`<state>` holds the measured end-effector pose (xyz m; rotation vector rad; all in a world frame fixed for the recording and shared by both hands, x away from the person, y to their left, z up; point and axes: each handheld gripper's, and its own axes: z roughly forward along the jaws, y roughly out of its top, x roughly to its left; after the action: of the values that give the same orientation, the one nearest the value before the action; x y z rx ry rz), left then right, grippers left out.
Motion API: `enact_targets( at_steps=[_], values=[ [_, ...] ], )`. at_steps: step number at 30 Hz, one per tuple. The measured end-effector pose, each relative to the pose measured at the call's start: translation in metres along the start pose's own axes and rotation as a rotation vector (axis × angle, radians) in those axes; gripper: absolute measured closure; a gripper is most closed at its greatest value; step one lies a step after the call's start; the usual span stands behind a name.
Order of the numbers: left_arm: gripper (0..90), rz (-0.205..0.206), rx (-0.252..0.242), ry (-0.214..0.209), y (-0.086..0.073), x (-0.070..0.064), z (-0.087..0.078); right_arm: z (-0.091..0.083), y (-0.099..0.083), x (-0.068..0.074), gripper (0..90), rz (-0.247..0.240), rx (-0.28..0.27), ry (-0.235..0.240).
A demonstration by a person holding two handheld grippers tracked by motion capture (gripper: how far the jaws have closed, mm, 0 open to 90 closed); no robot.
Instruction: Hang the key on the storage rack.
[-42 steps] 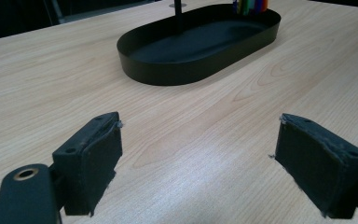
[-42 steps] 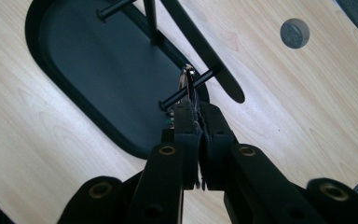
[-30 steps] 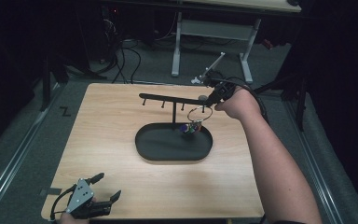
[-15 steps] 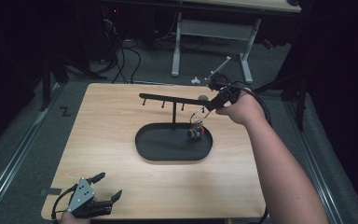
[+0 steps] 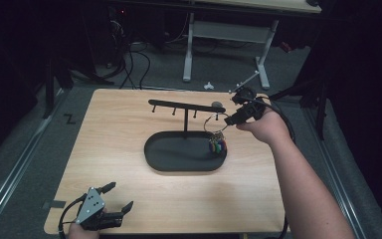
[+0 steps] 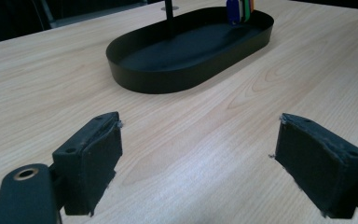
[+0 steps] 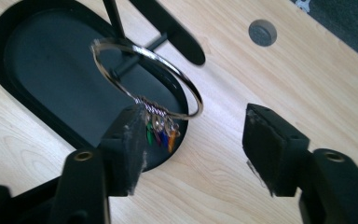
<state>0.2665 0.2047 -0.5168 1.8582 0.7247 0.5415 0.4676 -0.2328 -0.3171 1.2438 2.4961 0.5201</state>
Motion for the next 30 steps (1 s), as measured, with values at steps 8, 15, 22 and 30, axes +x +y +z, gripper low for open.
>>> enact_targets(
  at_steps=[8, 15, 22, 30],
  values=[
    [15.1, 0.014, 0.014, -0.023, 0.003, -0.001, 0.009, 0.018, -0.031, 0.003, 34.4, 0.047, -0.084, 0.023],
    [15.0, 0.015, 0.016, -0.028, 0.003, -0.002, 0.012, 0.031, -0.05, 0.007, 32.5, 0.079, -0.119, 0.011],
    [15.0, 0.021, 0.026, -0.031, 0.002, -0.003, 0.011, 0.044, -0.074, 0.02, 22.3, 0.106, -0.147, -0.056],
    [15.1, 0.018, 0.024, -0.028, 0.002, -0.003, 0.01, 0.062, -0.099, 0.036, 18.3, 0.092, -0.135, -0.084]
  ],
)
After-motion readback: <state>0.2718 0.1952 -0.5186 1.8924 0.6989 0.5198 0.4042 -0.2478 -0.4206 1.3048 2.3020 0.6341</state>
